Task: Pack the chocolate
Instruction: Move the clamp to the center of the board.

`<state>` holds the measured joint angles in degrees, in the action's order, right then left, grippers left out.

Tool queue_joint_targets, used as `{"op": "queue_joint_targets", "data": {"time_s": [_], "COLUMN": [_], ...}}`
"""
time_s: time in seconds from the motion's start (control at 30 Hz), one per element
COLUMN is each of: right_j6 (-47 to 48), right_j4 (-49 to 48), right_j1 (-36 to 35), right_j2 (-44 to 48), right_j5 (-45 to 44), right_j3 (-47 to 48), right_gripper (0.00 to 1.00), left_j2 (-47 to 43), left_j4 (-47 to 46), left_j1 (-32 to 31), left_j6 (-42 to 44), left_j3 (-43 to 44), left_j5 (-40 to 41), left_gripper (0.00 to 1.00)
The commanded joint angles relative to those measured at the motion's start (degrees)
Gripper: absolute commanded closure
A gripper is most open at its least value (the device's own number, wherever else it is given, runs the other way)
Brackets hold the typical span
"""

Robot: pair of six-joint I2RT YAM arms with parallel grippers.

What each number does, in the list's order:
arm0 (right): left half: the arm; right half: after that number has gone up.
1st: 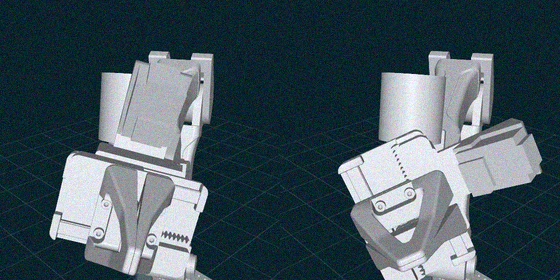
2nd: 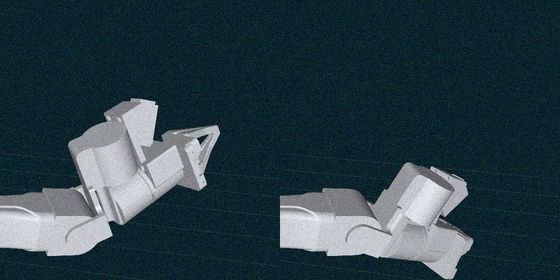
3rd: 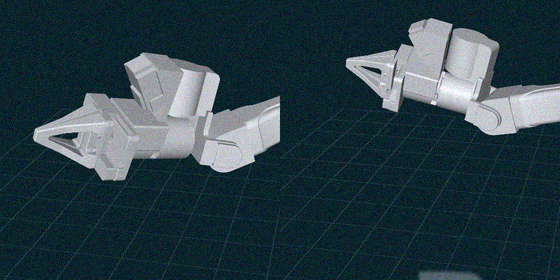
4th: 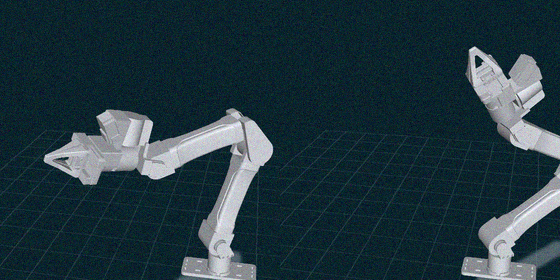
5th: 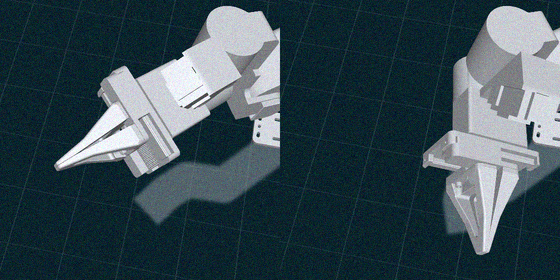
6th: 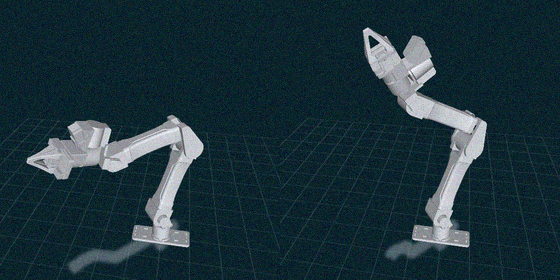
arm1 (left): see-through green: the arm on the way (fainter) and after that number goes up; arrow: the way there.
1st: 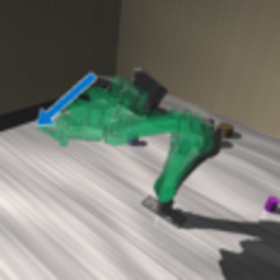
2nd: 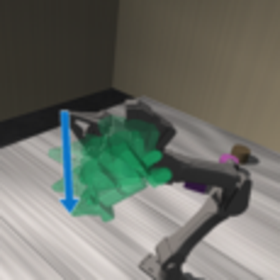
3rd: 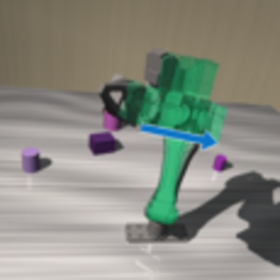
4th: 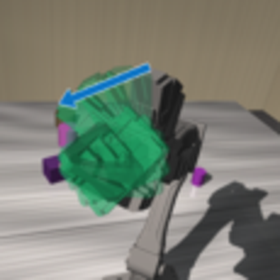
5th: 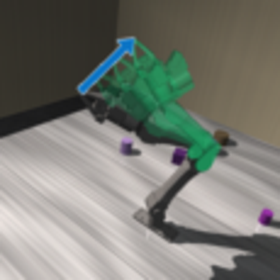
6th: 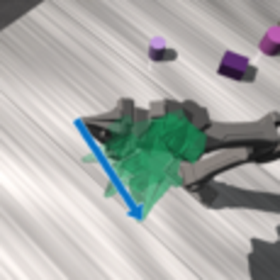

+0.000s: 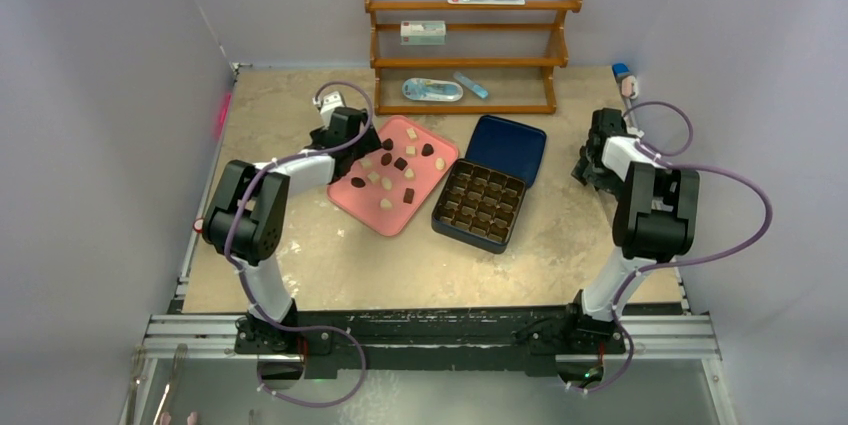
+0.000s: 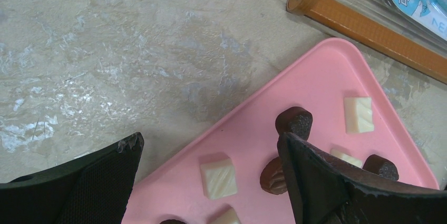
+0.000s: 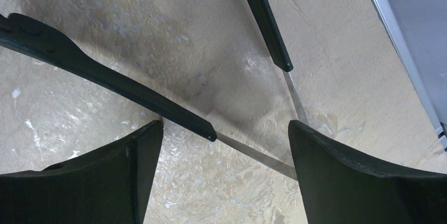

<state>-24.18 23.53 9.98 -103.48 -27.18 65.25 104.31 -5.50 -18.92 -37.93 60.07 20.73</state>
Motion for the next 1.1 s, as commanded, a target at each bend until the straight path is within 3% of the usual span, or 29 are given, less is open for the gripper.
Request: {"op": "queue_joint_targets", "data": {"time_s": [0.0, 0.23, 0.5, 0.6, 0.73, 1.07], "right_j6": [-0.7, -1.5, -2.9, -4.0, -5.2, -6.8], "right_j4": [0.4, -0.3, -2.8, -2.9, -3.0, -0.9], "right_j1": [0.6, 0.7, 0.7, 0.6, 0.0, -7.6], "right_j2": [-1.3, -2.8, -1.6, -1.8, -1.8, -4.8], "right_j5": [1.7, 3.9, 5.1, 7.2, 10.1, 8.8], "right_j3": [1.4, 0.7, -0.4, 0.2, 2.0, 7.7], "right_gripper": [0.1, 0.17, 0.63, 0.72, 0.92, 0.93], "left_j2": [0.4, 0.0, -1.1, -1.3, -1.6, -2.3], "left_j4": [-1.8, -1.1, -0.7, -0.5, -0.4, 0.0], "left_j1": [0.7, 0.7, 0.7, 0.7, 0.7, 0.7], "left_j6": [-0.1, 0.0, 0.1, 0.1, 0.2, 0.5], "left_j3": [2.4, 2.4, 1.8, 1.8, 1.8, 1.9], "left_j5": [-1.0, -1.1, -0.9, -0.9, -0.9, -1.0], "left_gripper": [0.03, 0.03, 0.03, 0.03, 0.03, 0.03]}}
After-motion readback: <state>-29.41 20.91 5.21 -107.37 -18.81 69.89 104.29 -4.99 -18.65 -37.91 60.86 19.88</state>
